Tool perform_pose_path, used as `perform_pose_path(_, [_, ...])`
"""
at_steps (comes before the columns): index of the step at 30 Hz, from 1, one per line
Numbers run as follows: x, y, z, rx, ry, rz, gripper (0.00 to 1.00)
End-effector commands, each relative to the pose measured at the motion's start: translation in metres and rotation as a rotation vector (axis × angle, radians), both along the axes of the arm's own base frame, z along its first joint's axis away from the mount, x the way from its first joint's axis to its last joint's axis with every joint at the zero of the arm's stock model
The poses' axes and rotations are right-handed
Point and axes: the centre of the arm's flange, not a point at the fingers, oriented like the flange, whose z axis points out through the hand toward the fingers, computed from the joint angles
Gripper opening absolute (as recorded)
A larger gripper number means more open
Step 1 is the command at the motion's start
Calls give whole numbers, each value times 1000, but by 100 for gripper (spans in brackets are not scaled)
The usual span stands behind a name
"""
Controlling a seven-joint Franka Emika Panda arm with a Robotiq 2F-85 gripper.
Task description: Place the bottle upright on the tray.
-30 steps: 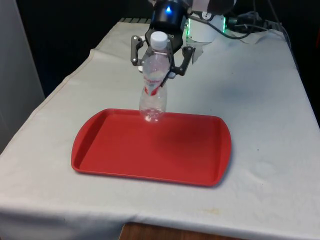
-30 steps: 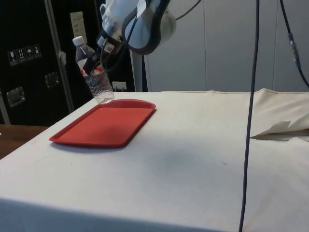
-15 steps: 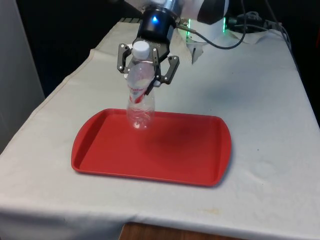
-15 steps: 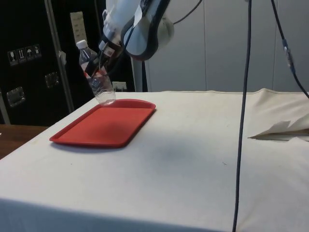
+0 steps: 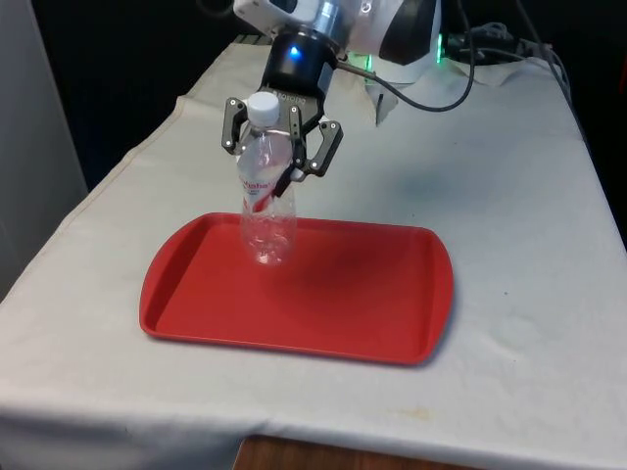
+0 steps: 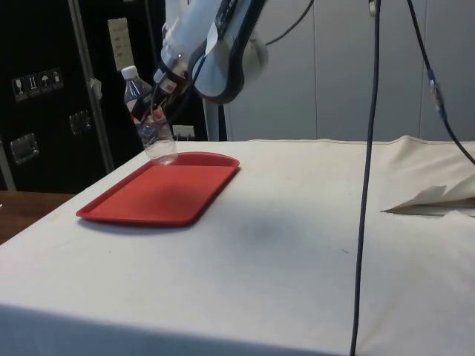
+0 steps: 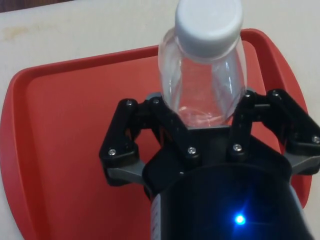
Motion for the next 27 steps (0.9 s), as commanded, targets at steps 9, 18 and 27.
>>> perform_pose_path(9, [-1,3,-6,13,-31,-10,35])
perform_pose_path(18, [-1,9,-19,33,-70,-25,35])
perform_pose_path(27, [-3,11,-31,56,-79,-40,35])
